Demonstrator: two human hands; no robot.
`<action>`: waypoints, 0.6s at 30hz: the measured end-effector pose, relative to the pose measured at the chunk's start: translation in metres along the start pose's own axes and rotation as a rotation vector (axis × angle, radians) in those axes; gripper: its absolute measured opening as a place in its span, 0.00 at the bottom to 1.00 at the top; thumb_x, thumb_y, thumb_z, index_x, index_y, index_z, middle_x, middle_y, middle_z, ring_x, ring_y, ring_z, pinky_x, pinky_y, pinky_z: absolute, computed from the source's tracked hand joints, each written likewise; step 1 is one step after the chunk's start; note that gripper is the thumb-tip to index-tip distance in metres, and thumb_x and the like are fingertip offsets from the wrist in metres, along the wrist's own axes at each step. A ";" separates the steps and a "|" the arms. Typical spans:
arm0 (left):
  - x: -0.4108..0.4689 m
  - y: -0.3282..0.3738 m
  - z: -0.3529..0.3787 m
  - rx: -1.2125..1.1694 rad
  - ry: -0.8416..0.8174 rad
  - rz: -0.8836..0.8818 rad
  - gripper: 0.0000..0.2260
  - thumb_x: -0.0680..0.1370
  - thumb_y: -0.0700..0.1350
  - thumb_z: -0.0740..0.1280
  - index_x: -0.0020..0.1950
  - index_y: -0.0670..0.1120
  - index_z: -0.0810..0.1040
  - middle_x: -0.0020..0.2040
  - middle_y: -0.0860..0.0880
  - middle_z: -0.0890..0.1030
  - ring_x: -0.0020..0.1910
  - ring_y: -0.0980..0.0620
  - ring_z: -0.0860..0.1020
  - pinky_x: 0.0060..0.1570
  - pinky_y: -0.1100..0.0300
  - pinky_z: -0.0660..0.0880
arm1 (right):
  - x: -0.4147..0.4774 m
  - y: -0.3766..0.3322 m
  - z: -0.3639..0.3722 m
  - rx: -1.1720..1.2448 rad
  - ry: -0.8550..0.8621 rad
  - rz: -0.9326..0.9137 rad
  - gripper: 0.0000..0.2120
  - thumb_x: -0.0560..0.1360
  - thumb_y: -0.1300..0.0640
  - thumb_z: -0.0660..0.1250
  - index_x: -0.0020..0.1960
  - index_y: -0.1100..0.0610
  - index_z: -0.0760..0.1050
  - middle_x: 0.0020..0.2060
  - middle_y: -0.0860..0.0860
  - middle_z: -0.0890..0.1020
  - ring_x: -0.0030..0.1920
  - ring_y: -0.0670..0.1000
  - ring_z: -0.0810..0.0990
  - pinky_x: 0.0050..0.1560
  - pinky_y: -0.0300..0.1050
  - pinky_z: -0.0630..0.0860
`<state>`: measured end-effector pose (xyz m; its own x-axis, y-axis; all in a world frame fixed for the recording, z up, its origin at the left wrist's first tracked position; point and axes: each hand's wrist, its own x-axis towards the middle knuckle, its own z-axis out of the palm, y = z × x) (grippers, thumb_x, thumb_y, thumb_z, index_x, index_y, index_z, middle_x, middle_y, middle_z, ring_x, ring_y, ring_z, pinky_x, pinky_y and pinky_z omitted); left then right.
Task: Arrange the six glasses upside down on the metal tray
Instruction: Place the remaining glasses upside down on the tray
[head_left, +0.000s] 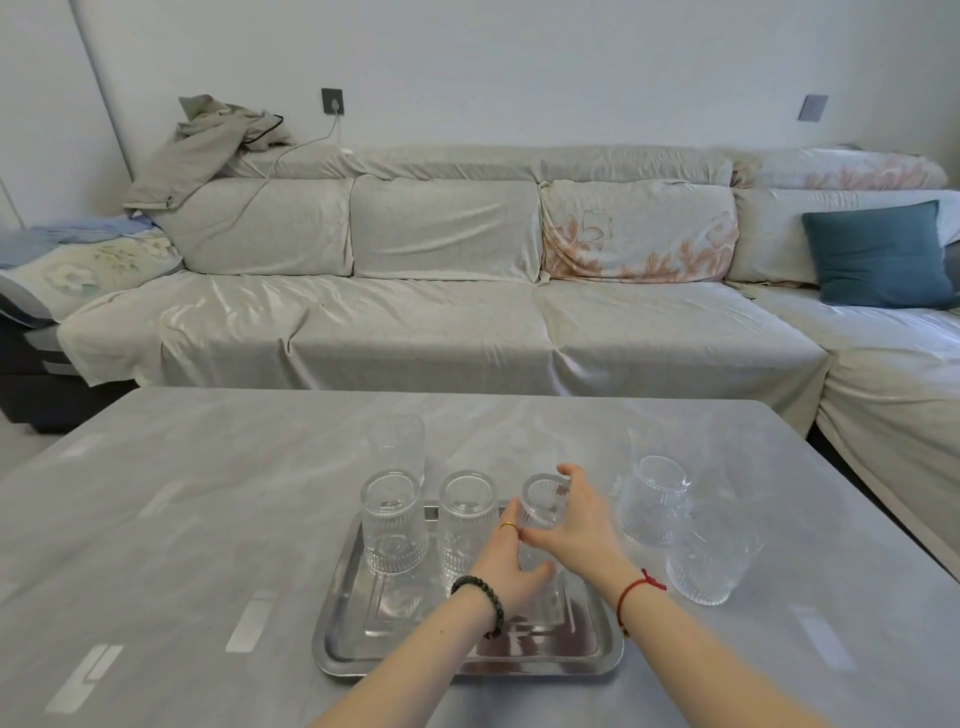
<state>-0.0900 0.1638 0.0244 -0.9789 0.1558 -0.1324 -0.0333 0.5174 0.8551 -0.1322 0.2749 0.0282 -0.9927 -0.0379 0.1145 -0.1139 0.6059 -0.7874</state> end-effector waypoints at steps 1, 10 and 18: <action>0.001 0.000 0.000 -0.001 0.004 -0.003 0.39 0.73 0.45 0.65 0.74 0.45 0.41 0.76 0.48 0.52 0.74 0.52 0.54 0.68 0.62 0.57 | -0.001 0.001 0.002 0.003 -0.001 0.006 0.43 0.59 0.52 0.77 0.67 0.54 0.58 0.62 0.55 0.72 0.63 0.54 0.69 0.59 0.44 0.68; 0.005 -0.002 0.002 0.037 0.009 -0.020 0.38 0.74 0.44 0.63 0.74 0.46 0.39 0.76 0.47 0.52 0.73 0.50 0.59 0.63 0.63 0.64 | -0.005 0.011 0.004 0.020 0.019 -0.034 0.41 0.63 0.52 0.76 0.68 0.56 0.58 0.66 0.52 0.69 0.66 0.52 0.66 0.63 0.42 0.63; -0.008 0.001 -0.013 0.148 -0.006 0.068 0.32 0.75 0.47 0.62 0.74 0.46 0.48 0.74 0.48 0.61 0.60 0.57 0.72 0.61 0.64 0.65 | -0.010 0.018 0.004 0.017 -0.019 -0.053 0.45 0.65 0.56 0.75 0.73 0.51 0.50 0.70 0.52 0.64 0.69 0.53 0.64 0.67 0.46 0.61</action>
<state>-0.0844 0.1523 0.0328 -0.9767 0.1994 -0.0794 0.0639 0.6235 0.7792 -0.1240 0.2831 0.0105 -0.9859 -0.0843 0.1448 -0.1665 0.5888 -0.7910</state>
